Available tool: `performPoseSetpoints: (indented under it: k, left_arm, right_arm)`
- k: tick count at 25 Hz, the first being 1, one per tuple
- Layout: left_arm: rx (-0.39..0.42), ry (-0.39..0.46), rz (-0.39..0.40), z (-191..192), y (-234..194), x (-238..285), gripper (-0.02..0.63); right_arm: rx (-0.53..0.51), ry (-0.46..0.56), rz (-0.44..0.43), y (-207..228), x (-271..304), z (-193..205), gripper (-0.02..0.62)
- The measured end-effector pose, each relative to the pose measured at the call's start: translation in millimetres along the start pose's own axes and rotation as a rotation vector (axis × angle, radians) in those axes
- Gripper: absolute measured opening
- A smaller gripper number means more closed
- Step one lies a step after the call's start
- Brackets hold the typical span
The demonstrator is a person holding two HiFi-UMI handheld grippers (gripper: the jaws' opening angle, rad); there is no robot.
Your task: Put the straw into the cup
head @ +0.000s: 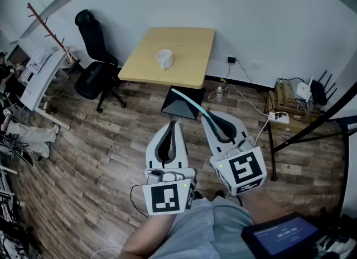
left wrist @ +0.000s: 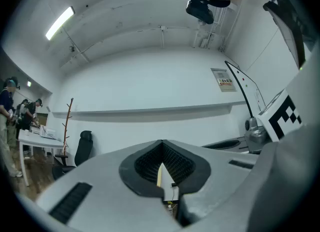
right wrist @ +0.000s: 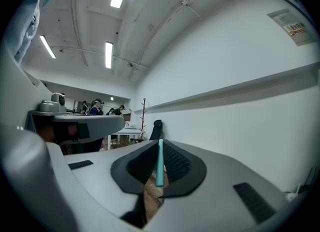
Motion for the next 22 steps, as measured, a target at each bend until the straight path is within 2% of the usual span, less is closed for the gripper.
performPoseSetpoints:
  k: [13,22]
  left_arm:
    - [-0.011,0.005,0.011,-1.7,-8.1,-4.2,-0.003]
    - [-0.019,0.018,0.021,1.6,-38.7,-9.2,-0.003]
  right_arm:
    - [-0.001,0.012,0.006,-9.7,3.2,-4.8,0.025]
    - [0.012,0.045,0.018,-28.7,20.5,-10.1,0.025]
Point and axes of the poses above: the fingertips, and each gripper's own axes: x forward along the fingers, y to its right, z out of its underside, the point moved 4 cm from there along -x, backward along the fingers, and after that the axes turned 3 degrees about -z, right-handed, at the moved point
